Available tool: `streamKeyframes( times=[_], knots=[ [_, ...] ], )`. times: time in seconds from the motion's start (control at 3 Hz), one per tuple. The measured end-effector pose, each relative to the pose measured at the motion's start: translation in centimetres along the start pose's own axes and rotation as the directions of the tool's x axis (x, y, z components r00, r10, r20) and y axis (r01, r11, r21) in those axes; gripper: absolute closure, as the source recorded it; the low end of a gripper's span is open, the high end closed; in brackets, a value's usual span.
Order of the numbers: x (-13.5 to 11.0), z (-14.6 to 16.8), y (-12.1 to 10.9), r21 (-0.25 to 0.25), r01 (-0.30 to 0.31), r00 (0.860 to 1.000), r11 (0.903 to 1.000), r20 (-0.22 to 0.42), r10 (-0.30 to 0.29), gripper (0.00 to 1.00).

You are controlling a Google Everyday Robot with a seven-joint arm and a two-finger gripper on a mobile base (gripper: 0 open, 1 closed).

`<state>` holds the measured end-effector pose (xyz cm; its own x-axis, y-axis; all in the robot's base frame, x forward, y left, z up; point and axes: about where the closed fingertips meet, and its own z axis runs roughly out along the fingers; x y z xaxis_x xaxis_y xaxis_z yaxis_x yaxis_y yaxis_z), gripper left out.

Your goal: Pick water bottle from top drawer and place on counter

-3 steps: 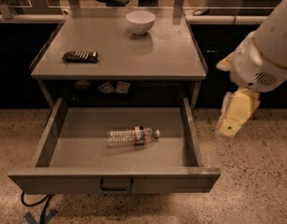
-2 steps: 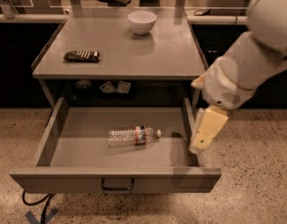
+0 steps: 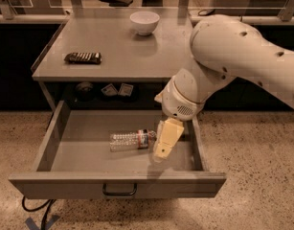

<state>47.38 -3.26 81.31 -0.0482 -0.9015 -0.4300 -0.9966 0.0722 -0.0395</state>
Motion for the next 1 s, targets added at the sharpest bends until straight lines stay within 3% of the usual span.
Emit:
streamKeyframes(
  times=[0.33, 0.67, 1.0],
  knots=[
    [0.0, 0.0, 0.0, 0.000, 0.000, 1.000, 1.0000, 0.000, 0.000, 0.00],
    [-0.4, 2.3, -0.2, -0.002, 0.025, 1.000, 0.9997, 0.008, -0.025, 0.00],
    [-4.2, 6.5, -2.4, -0.001, 0.104, 0.994, 0.9946, 0.034, -0.104, 0.00]
  ],
)
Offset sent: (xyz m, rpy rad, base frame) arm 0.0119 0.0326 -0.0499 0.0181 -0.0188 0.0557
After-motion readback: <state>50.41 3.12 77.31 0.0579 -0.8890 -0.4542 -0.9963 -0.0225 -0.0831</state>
